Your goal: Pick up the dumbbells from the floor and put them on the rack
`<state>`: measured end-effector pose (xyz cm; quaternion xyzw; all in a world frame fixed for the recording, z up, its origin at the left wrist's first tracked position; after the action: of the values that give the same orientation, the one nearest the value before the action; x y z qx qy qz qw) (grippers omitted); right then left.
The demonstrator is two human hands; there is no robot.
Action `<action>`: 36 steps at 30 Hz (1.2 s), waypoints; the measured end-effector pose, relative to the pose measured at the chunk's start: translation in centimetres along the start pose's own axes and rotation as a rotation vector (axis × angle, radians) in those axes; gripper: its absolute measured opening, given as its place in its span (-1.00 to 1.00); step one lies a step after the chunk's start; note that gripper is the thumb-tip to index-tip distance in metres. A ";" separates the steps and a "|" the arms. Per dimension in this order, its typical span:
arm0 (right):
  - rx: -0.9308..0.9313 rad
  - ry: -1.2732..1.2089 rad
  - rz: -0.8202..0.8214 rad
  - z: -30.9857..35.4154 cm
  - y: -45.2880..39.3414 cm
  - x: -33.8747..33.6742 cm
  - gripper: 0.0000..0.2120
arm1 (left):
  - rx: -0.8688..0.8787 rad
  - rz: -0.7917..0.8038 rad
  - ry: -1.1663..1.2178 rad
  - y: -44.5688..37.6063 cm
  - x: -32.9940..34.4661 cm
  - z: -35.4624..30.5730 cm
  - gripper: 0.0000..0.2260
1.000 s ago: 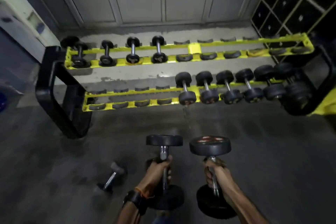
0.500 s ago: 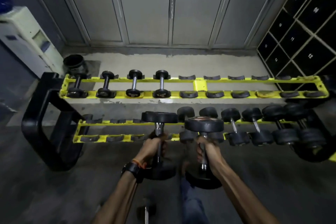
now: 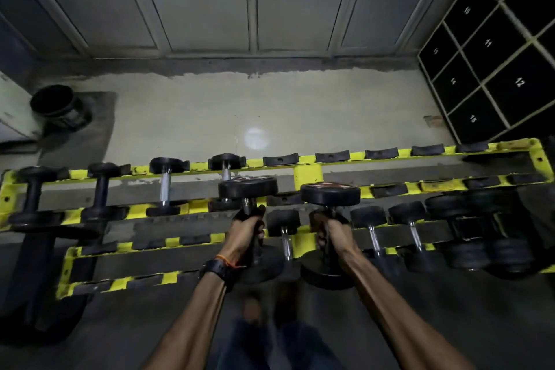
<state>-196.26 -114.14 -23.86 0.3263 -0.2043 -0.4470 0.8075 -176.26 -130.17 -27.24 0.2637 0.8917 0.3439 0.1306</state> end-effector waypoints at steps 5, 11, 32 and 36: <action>-0.012 0.047 -0.092 2.4 -6.6 -1.2 -0.70 | -0.050 0.042 -0.050 -8.2 2.1 -2.3 -0.63; 0.034 0.100 -0.128 5.1 -15.0 -2.8 -0.61 | -0.062 0.099 -0.139 -16.9 6.7 -4.4 -0.67; 0.224 0.299 0.042 6.0 -36.1 -2.7 -0.83 | -0.204 -0.035 -0.365 -30.2 12.1 -2.0 -0.72; 0.216 0.294 0.087 6.8 -35.8 -2.5 -0.80 | -0.189 0.004 -0.430 -29.2 12.0 -3.7 -0.74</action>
<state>-222.88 -128.25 -44.58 0.4636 -0.1448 -0.3349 0.8074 -198.83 -143.72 -45.10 0.3191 0.8068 0.3621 0.3408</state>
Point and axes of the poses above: each hand's wrist, its own y-axis away from the middle knuckle, its own x-axis out of the palm, z = x × y, the point moved 10 cm from there along -y, towards the middle knuckle, and after that the axes turned 12 degrees about -y, right-handed, at the moved point
